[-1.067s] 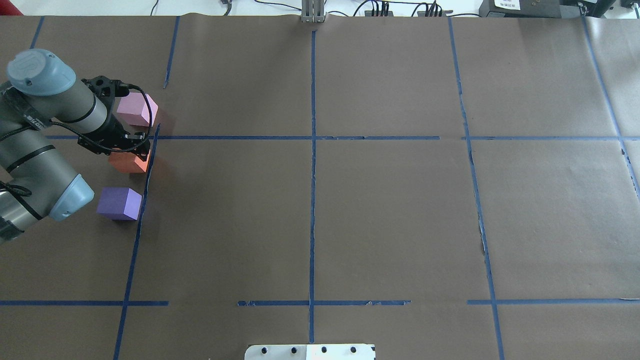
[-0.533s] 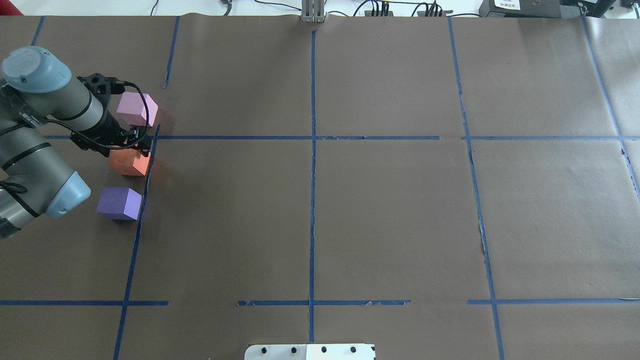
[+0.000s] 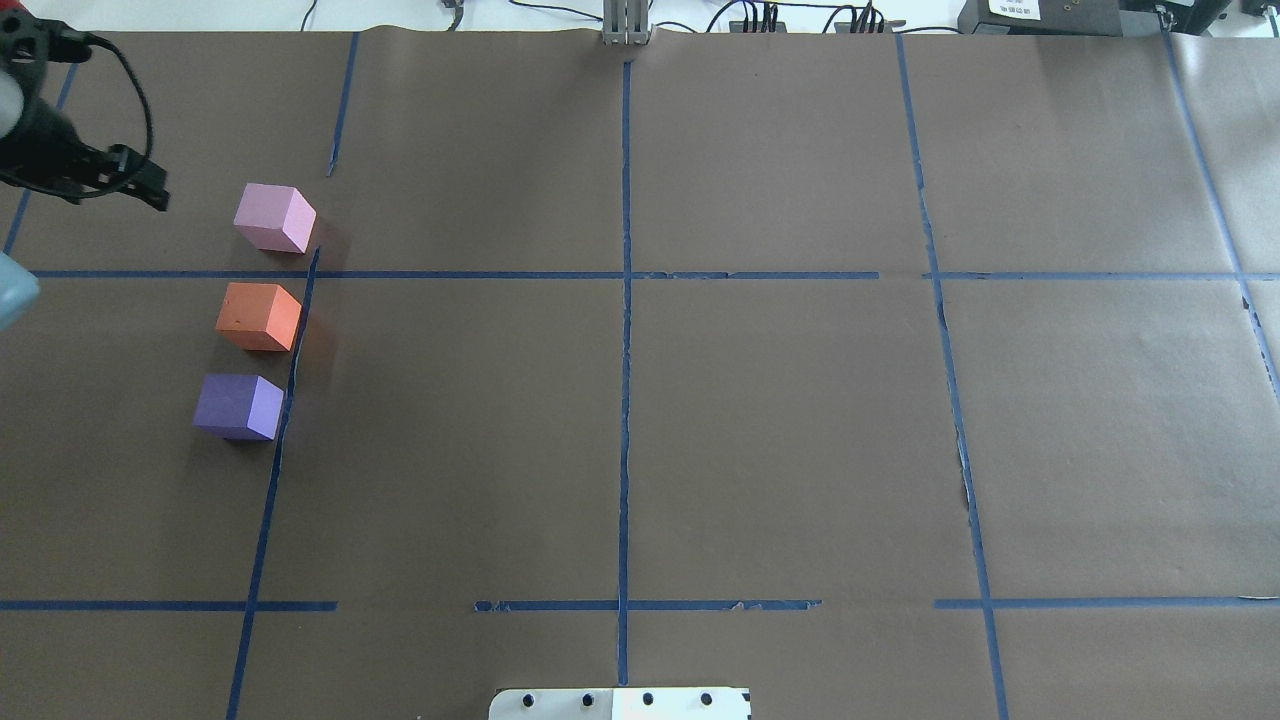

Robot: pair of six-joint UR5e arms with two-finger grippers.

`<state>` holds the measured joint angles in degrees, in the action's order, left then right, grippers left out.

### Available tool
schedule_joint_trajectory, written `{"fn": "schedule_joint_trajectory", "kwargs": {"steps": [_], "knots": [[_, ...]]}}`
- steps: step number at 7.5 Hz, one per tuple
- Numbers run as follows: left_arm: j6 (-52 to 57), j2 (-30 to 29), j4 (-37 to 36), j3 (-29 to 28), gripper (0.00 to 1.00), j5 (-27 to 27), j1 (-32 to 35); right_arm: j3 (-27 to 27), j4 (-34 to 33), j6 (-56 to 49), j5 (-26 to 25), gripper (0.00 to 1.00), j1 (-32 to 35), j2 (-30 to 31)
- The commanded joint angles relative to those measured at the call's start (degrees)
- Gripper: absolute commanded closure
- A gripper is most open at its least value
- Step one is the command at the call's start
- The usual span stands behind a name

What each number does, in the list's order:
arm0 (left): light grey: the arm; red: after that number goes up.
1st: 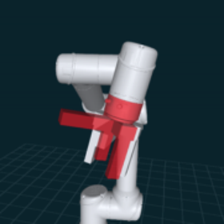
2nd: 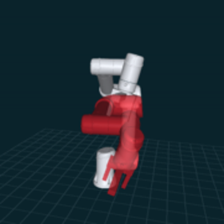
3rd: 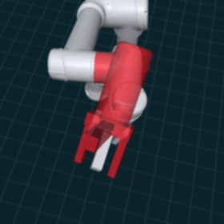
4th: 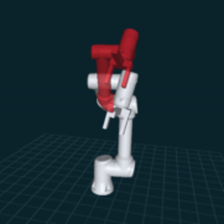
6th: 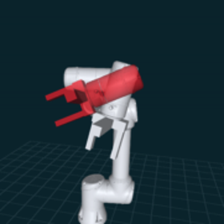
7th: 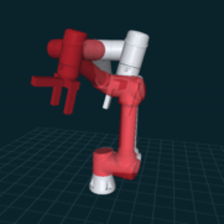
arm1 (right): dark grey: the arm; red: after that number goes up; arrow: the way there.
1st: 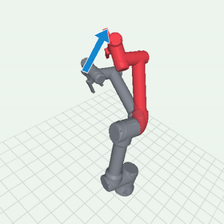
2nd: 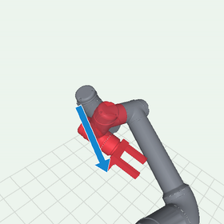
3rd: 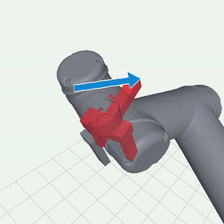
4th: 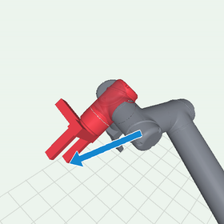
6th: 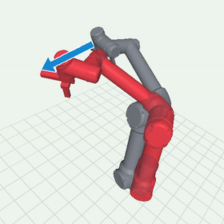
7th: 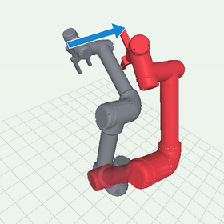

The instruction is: Arrange blocks in a line

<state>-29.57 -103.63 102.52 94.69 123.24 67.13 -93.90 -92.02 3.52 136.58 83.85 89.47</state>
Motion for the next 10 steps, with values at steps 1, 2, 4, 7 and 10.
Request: {"fn": "schedule_joint_trajectory", "kwargs": {"steps": [1, 2, 4, 7, 10], "knots": [[25.51, 8.15, -0.92, -0.81, 0.01, -0.02, 10.95, 0.03, 0.00, 0.00, 0.00, 0.00, 0.00, 0.00], [32.05, 11.92, -0.83, -2.04, 0.00, 0.07, 14.57, 0.03, 0.00, 0.00, 0.00, 0.00, 0.00, 0.00], [34.49, 16.78, -0.91, -3.37, 0.00, 0.68, 20.74, 0.03, 0.00, 0.00, 0.00, 0.00, 0.00, 0.00], [34.49, 15.92, -4.77, -3.55, 0.00, 2.16, 22.51, 0.03, 0.00, 0.00, 0.00, 0.00, 0.00, 0.00], [34.14, 15.91, -4.97, -3.54, 0.00, 8.86, 22.70, 0.03, 0.00, 0.00, 0.00, 0.00, 0.00, 0.00]]}}
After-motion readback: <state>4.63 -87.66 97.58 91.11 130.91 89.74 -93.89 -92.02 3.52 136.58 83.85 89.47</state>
